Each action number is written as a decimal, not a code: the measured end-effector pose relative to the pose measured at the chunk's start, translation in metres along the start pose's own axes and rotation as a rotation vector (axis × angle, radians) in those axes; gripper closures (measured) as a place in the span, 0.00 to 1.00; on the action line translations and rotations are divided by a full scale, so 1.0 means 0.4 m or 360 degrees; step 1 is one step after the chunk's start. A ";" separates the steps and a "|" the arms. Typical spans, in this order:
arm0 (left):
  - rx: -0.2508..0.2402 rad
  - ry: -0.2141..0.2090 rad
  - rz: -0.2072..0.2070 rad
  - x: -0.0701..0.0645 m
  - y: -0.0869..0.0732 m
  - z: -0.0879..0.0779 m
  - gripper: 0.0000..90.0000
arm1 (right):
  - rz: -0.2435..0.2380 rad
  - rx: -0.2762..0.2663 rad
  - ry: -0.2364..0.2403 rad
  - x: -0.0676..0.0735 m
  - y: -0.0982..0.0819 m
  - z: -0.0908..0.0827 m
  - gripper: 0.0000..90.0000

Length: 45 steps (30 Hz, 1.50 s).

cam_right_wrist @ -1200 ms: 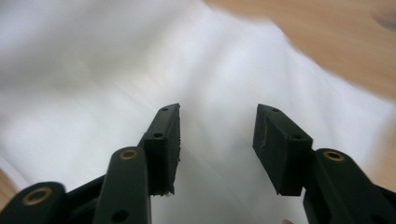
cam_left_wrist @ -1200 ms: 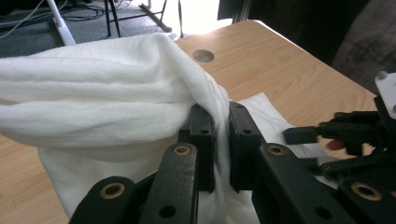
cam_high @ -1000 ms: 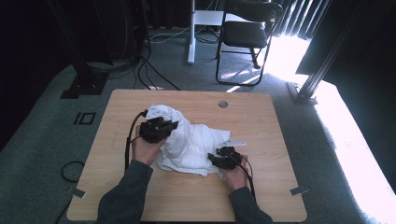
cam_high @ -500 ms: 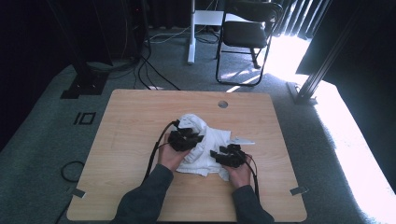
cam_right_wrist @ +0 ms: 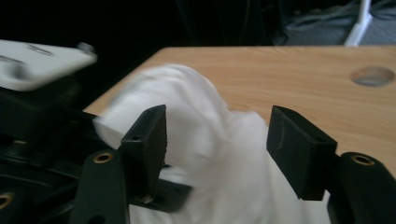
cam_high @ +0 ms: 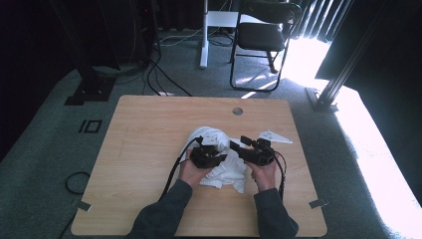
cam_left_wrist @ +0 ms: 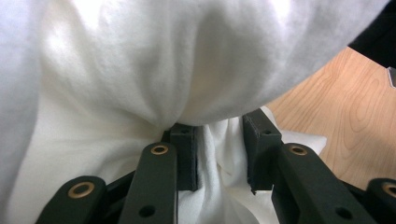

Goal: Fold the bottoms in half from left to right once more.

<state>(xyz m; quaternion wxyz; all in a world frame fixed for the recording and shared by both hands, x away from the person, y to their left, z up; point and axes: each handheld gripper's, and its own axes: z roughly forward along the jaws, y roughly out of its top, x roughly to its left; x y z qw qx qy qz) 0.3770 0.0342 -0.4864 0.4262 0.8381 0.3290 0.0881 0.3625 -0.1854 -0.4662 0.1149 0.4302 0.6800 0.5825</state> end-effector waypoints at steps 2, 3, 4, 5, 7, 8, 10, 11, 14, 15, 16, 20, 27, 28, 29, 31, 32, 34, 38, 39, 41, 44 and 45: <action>-0.0006 -0.0005 0.0004 0.001 -0.002 -0.002 0.77 | -0.0010 -0.0036 0.0046 0.014 0.002 -0.004 0.37; -0.0007 -0.0008 0.0003 0.000 -0.003 -0.001 0.77 | -0.0030 -0.0046 0.0071 0.021 0.005 -0.005 0.37; -0.0005 -0.0009 0.0006 0.000 -0.003 -0.001 0.76 | -0.0037 -0.0043 0.0086 0.024 0.007 -0.003 0.36; -0.0005 -0.0012 0.0009 -0.001 -0.004 -0.001 0.76 | -0.0045 -0.0021 0.0099 0.027 0.011 0.002 0.37; -0.0011 -0.0013 0.0016 -0.004 -0.005 -0.001 0.73 | -0.0055 0.0047 0.0061 0.027 0.014 0.022 0.41; -0.0014 -0.0013 0.0017 -0.006 -0.006 -0.001 0.73 | -0.0055 0.0067 0.0059 0.023 0.014 0.033 0.45; -0.0024 -0.0020 0.0025 -0.009 -0.007 -0.004 0.70 | -0.0018 0.0131 0.0044 0.010 0.011 0.056 0.58; -0.0026 -0.0023 0.0030 -0.011 -0.008 -0.006 0.69 | -0.0013 0.0164 0.0029 0.003 0.008 0.068 0.65; -0.0021 -0.0022 0.0029 -0.013 -0.011 -0.012 0.65 | 0.0012 0.0222 -0.0004 -0.015 -0.003 0.093 0.82; -0.0027 -0.0026 0.0020 -0.013 -0.011 -0.014 0.64 | 0.0026 0.0235 -0.0024 -0.022 -0.006 0.098 0.85; -0.0031 -0.0035 0.0018 -0.012 -0.012 -0.018 0.63 | 0.0034 0.0239 -0.0033 -0.026 -0.007 0.101 0.87; -0.0094 -0.0083 -0.0013 -0.015 -0.014 -0.047 0.58 | 0.0072 0.0255 -0.0085 -0.047 -0.010 0.108 0.91; -0.0285 -0.0186 -0.0028 -0.019 -0.004 -0.164 0.52 | 0.0126 0.0287 -0.0146 -0.080 -0.022 0.122 0.92; -0.0325 -0.0183 -0.0029 -0.014 -0.002 -0.186 0.52 | 0.0138 0.0288 -0.0152 -0.085 -0.025 0.124 0.92; -0.0371 -0.0165 -0.0046 -0.007 0.000 -0.207 0.52 | 0.0151 0.0291 -0.0156 -0.089 -0.028 0.125 0.92; -0.0446 -0.0083 -0.0081 0.021 0.001 -0.250 0.52 | 0.0164 0.0297 -0.0164 -0.097 -0.032 0.126 0.92; -0.0456 -0.0040 -0.0098 0.033 0.000 -0.259 0.53 | 0.0166 0.0300 -0.0168 -0.099 -0.033 0.127 0.92; -0.0445 0.0095 -0.0168 0.069 -0.007 -0.274 0.56 | 0.0173 0.0306 -0.0174 -0.103 -0.035 0.127 0.92; -0.0244 0.0241 -0.0285 0.138 -0.030 -0.234 0.62 | 0.0188 0.0313 -0.0174 -0.106 -0.033 0.125 0.92; -0.0200 0.0229 -0.0293 0.146 -0.036 -0.220 0.65 | 0.0189 0.0305 -0.0174 -0.103 -0.030 0.121 0.91; -0.0141 0.0215 -0.0301 0.154 -0.047 -0.196 0.67 | 0.0183 0.0301 -0.0172 -0.099 -0.028 0.118 0.90; -0.0100 0.0173 -0.0315 0.149 -0.070 -0.157 0.67 | 0.0088 0.0255 -0.0238 -0.060 -0.004 0.085 0.68; -0.0119 0.0166 -0.0316 0.143 -0.070 -0.157 0.64 | 0.0059 0.0227 -0.0266 -0.046 0.003 0.072 0.62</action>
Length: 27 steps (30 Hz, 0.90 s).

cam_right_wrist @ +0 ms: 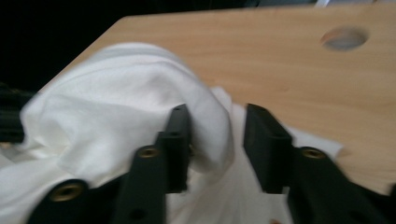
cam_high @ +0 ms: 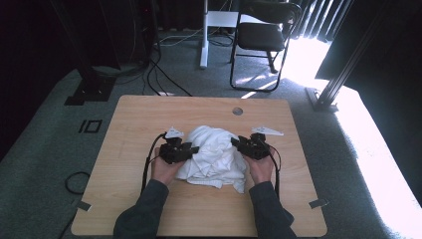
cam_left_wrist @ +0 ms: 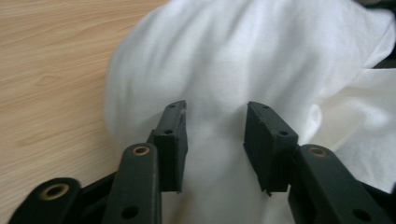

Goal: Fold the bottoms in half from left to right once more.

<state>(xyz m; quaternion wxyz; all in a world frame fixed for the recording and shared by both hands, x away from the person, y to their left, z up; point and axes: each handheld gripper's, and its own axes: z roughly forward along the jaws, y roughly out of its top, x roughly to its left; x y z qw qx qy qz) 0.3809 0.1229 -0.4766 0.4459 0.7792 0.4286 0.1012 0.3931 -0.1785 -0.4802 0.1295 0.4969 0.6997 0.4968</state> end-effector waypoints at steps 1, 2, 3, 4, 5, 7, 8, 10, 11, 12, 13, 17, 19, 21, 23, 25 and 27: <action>-0.0011 -0.0003 0.0009 -0.007 0.001 -0.001 0.61 | -0.0027 -0.0040 -0.0012 0.012 0.004 -0.018 0.58; -0.0017 -0.0008 0.0024 -0.014 0.003 -0.001 0.60 | -0.0051 -0.0085 -0.0027 0.025 0.007 -0.035 0.55; -0.0020 -0.0014 0.0034 -0.022 0.007 -0.001 0.60 | -0.0075 -0.0117 -0.0034 0.041 0.009 -0.052 0.54; -0.0019 -0.0019 0.0042 -0.026 0.009 0.000 0.59 | -0.0109 -0.0159 -0.0007 0.064 0.009 -0.071 0.53; -0.0024 -0.0030 0.0044 -0.032 0.011 0.002 0.59 | -0.0141 -0.0173 0.0021 0.079 0.007 -0.079 0.52; -0.0018 -0.0050 0.0056 -0.046 0.013 0.009 0.58 | -0.0255 -0.0185 0.0039 0.124 -0.001 -0.092 0.52; -0.0015 -0.0056 0.0071 -0.054 0.012 0.014 0.56 | -0.0298 -0.0197 0.0066 0.144 -0.006 -0.097 0.52; -0.0003 -0.0067 0.0091 -0.068 0.010 0.020 0.56 | -0.0368 -0.0189 0.0136 0.177 -0.013 -0.097 0.52; -0.0001 -0.0070 0.0103 -0.072 0.009 0.023 0.56 | -0.0398 -0.0188 0.0126 0.190 -0.015 -0.097 0.55; 0.0006 -0.0069 0.0109 -0.073 0.008 0.024 0.56 | -0.0412 -0.0186 0.0141 0.199 -0.017 -0.096 0.56; 0.0007 -0.0073 0.0095 -0.071 0.009 0.025 0.56 | -0.0423 -0.0167 0.0169 0.205 -0.018 -0.091 0.57; -0.0004 -0.0155 0.0020 -0.045 0.012 0.017 0.63 | -0.0475 0.0054 0.0160 0.198 -0.047 -0.035 0.62; -0.0034 -0.0197 0.0003 -0.036 0.013 0.008 0.63 | -0.0504 0.0155 0.0128 0.186 -0.071 -0.006 0.79; -0.0112 -0.0217 -0.0045 -0.023 0.013 -0.009 0.63 | -0.0513 0.0220 0.0086 0.170 -0.089 0.013 0.89; -0.0170 -0.0193 -0.0085 -0.007 0.011 -0.024 0.63 | -0.0487 0.0231 0.0061 0.153 -0.095 0.013 0.91; -0.0179 -0.0175 -0.0096 0.000 0.009 -0.029 0.64 | -0.0482 0.0231 0.0042 0.147 -0.096 0.007 0.90; -0.0101 -0.0157 -0.0091 0.009 0.005 -0.023 0.65 | -0.0486 0.0210 0.0006 0.132 -0.096 -0.017 0.77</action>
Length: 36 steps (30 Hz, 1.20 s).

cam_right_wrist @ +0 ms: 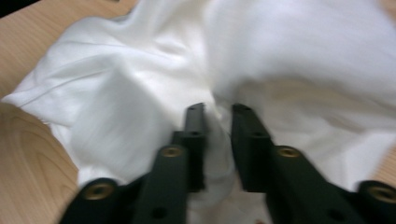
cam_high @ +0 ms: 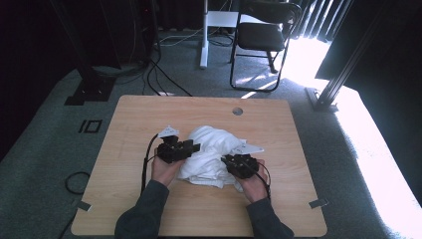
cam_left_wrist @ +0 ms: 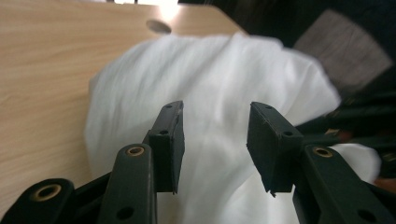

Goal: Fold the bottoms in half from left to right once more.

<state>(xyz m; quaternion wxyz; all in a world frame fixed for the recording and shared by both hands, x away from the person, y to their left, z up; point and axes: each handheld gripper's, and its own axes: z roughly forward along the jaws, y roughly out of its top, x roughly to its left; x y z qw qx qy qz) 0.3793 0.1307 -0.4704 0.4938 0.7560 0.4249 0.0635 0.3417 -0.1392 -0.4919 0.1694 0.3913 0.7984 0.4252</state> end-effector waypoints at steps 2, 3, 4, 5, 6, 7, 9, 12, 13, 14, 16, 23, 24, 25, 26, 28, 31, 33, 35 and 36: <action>0.0041 -0.0030 0.0007 -0.001 -0.005 0.012 0.65 | -0.0038 0.0007 -0.0016 -0.003 0.000 -0.020 0.65; 0.0052 -0.0034 0.0010 -0.004 -0.007 0.018 0.65 | -0.0063 -0.0005 -0.0036 -0.002 0.002 -0.033 0.62; 0.0060 -0.0034 0.0011 -0.006 -0.009 0.023 0.65 | -0.0078 -0.0026 -0.0044 0.000 0.004 -0.048 0.61; 0.0060 -0.0034 0.0011 -0.006 -0.009 0.023 0.65 | -0.0087 -0.0065 -0.0041 0.003 0.008 -0.063 0.61; 0.0051 -0.0046 -0.0007 -0.006 -0.010 0.029 0.65 | -0.0095 -0.0120 -0.0035 0.009 0.012 -0.080 0.63; 0.0047 -0.0051 -0.0012 -0.004 -0.009 0.030 0.65 | -0.0109 -0.0180 -0.0015 0.018 0.018 -0.096 0.68; 0.0047 -0.0057 -0.0015 -0.006 -0.007 0.032 0.65 | -0.0154 -0.0263 0.0054 0.042 0.035 -0.116 0.77; 0.0037 -0.0053 -0.0009 -0.009 -0.003 0.032 0.66 | -0.0216 -0.0229 0.0035 0.077 0.070 -0.100 0.77; 0.0036 -0.0051 -0.0006 -0.010 -0.002 0.030 0.65 | -0.0205 -0.0178 -0.0027 0.081 0.079 -0.080 0.72; 0.0030 -0.0052 -0.0005 -0.011 -0.001 0.029 0.65 | -0.0171 -0.0123 -0.0099 0.079 0.084 -0.057 0.65; 0.0024 -0.0058 0.0007 -0.015 -0.001 0.027 0.65 | -0.0043 -0.0068 -0.0180 0.063 0.085 -0.014 0.57; 0.0027 -0.0040 0.0075 -0.030 -0.008 0.031 0.60 | 0.0189 -0.0265 -0.0059 0.008 0.099 -0.034 0.98; 0.0030 -0.0038 0.0074 -0.031 -0.008 0.033 0.59 | 0.0233 -0.0300 -0.0052 -0.008 0.103 -0.051 0.98; 0.0036 -0.0038 0.0075 -0.032 -0.010 0.036 0.59 | 0.0271 -0.0319 -0.0069 -0.025 0.105 -0.066 0.98; 0.0038 -0.0048 0.0071 -0.033 -0.011 0.039 0.59 | 0.0281 -0.0308 -0.0092 -0.041 0.106 -0.072 0.98; 0.0060 -0.0021 0.0077 -0.036 -0.015 0.048 0.58 | 0.0312 -0.0262 -0.0127 -0.073 0.100 -0.068 0.98; 0.0087 -0.0039 0.0076 -0.040 -0.022 0.060 0.58 | 0.0498 -0.0151 -0.0108 -0.134 0.060 -0.031 0.97; 0.0091 -0.0044 0.0084 -0.041 -0.024 0.064 0.58 | 0.0561 -0.0107 -0.0082 -0.149 0.040 -0.017 0.97; 0.0102 -0.0050 0.0080 -0.041 -0.025 0.070 0.58 | 0.0626 -0.0037 -0.0089 -0.170 0.000 0.012 0.97; 0.0101 -0.0049 0.0076 -0.041 -0.025 0.072 0.58 | 0.0667 -0.0004 -0.0094 -0.182 -0.022 0.031 0.97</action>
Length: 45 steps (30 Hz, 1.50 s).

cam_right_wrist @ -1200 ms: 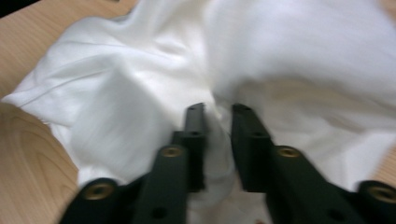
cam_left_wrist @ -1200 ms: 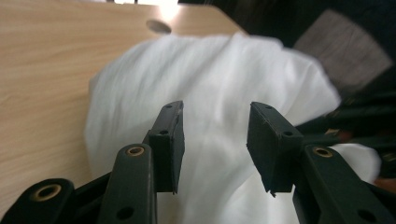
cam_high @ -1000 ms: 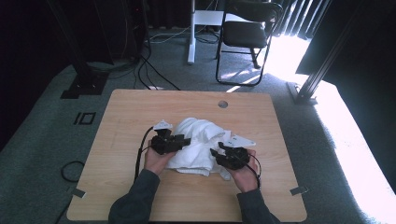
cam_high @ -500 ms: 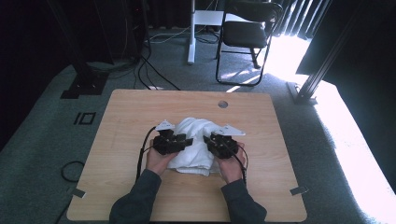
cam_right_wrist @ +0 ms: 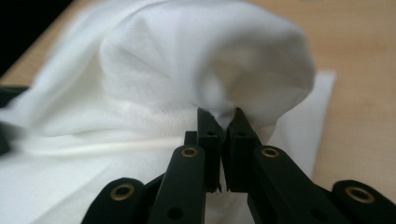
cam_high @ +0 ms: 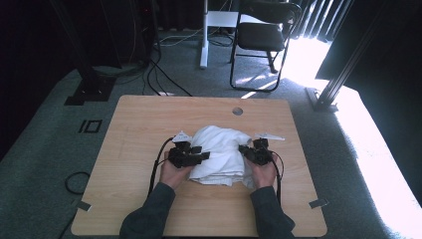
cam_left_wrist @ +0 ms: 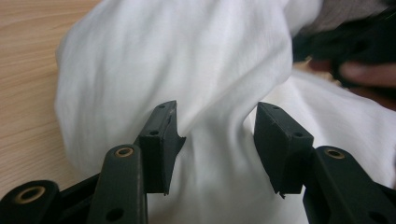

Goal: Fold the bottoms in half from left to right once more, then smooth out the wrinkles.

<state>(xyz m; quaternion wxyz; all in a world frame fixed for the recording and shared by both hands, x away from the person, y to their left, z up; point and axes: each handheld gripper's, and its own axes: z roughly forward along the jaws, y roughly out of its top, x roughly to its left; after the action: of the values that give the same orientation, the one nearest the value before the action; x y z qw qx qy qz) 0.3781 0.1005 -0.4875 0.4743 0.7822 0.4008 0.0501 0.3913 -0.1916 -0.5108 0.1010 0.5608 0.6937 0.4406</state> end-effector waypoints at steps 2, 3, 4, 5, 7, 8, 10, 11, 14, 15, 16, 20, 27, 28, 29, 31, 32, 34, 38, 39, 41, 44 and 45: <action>-0.0004 -0.0003 0.0000 -0.003 0.001 0.003 0.58 | 0.0045 0.0045 0.0002 -0.020 -0.015 0.024 0.97; -0.0007 -0.0007 0.0007 -0.004 0.003 0.003 0.57 | 0.0046 0.0078 0.0005 -0.025 -0.019 0.036 0.97; -0.0010 -0.0008 0.0014 -0.005 0.006 0.002 0.57 | 0.0041 0.0096 0.0008 -0.027 -0.021 0.042 0.97; -0.0019 -0.0002 0.0020 -0.005 0.010 -0.001 0.57 | 0.0036 0.0103 0.0015 -0.026 -0.020 0.044 0.97; -0.0057 0.0002 0.0010 -0.001 0.023 -0.008 0.57 | 0.0008 0.0111 0.0004 -0.022 -0.015 0.042 0.96; -0.0071 0.0012 0.0008 0.002 0.032 -0.010 0.57 | -0.0010 0.0120 -0.0005 -0.020 -0.011 0.041 0.96; -0.0103 0.0020 0.0012 0.005 0.054 -0.011 0.57 | -0.0045 0.0130 -0.0021 -0.014 -0.007 0.043 0.96; -0.0112 0.0022 0.0019 0.004 0.061 -0.009 0.57 | -0.0052 0.0134 -0.0022 -0.012 -0.006 0.043 0.96; -0.0105 0.0048 0.0038 0.003 0.083 0.007 0.57 | -0.0053 0.0132 -0.0016 -0.011 -0.007 0.045 0.95; -0.0098 0.0049 0.0038 0.004 0.087 0.015 0.57 | -0.0049 0.0131 -0.0011 -0.012 -0.007 0.044 0.95; -0.0088 0.0057 0.0035 0.004 0.091 0.027 0.57 | -0.0045 0.0131 -0.0004 -0.013 -0.008 0.044 0.95; -0.0008 0.0085 0.0054 0.001 0.086 0.071 0.57 | -0.0018 0.0082 0.0080 -0.019 -0.003 0.022 0.66; 0.0001 0.0117 0.0042 -0.004 0.078 0.090 0.56 | 0.0035 -0.0158 0.0193 -0.016 0.068 -0.052 0.44; 0.0004 0.0122 0.0046 -0.004 0.076 0.091 0.56 | 0.0027 -0.0123 0.0175 -0.015 0.077 -0.043 0.55; 0.0009 0.0129 0.0046 -0.004 0.073 0.094 0.56 | 0.0035 -0.0088 0.0194 -0.017 0.082 -0.033 0.69; 0.0009 0.0144 0.0062 -0.003 0.067 0.095 0.56 | 0.0045 -0.0112 0.0234 -0.024 0.085 -0.022 0.88; 0.0003 0.0134 0.0049 -0.002 0.064 0.096 0.56 | 0.0042 -0.0132 0.0202 -0.026 0.085 -0.022 0.96; -0.0007 0.0134 0.0039 0.003 0.059 0.095 0.57 | 0.0099 -0.0187 0.0168 -0.042 0.084 -0.026 0.98; 0.0007 0.0185 -0.0013 0.009 0.051 0.106 0.64 | 0.0208 -0.0191 0.0106 -0.088 0.060 -0.014 0.98; 0.0010 0.0186 -0.0025 0.010 0.050 0.110 0.64 | 0.0230 -0.0157 0.0079 -0.102 0.050 -0.001 0.97; 0.0012 0.0195 -0.0035 0.009 0.049 0.116 0.64 | 0.0275 -0.0031 0.0029 -0.127 0.025 0.035 0.92; 0.0014 0.0203 -0.0020 0.006 0.050 0.114 0.61 | 0.0282 0.0091 -0.0042 -0.133 -0.002 0.049 0.69; 0.0014 0.0201 -0.0016 0.004 0.050 0.113 0.60 | 0.0299 0.0049 -0.0039 -0.129 -0.005 0.031 0.63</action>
<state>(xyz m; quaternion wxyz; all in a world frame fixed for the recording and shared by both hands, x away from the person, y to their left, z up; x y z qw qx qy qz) 0.4115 0.0652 -0.4971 0.4448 0.7775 0.4342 0.0953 0.4159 -0.2303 -0.5377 0.0590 0.6302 0.6434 0.4306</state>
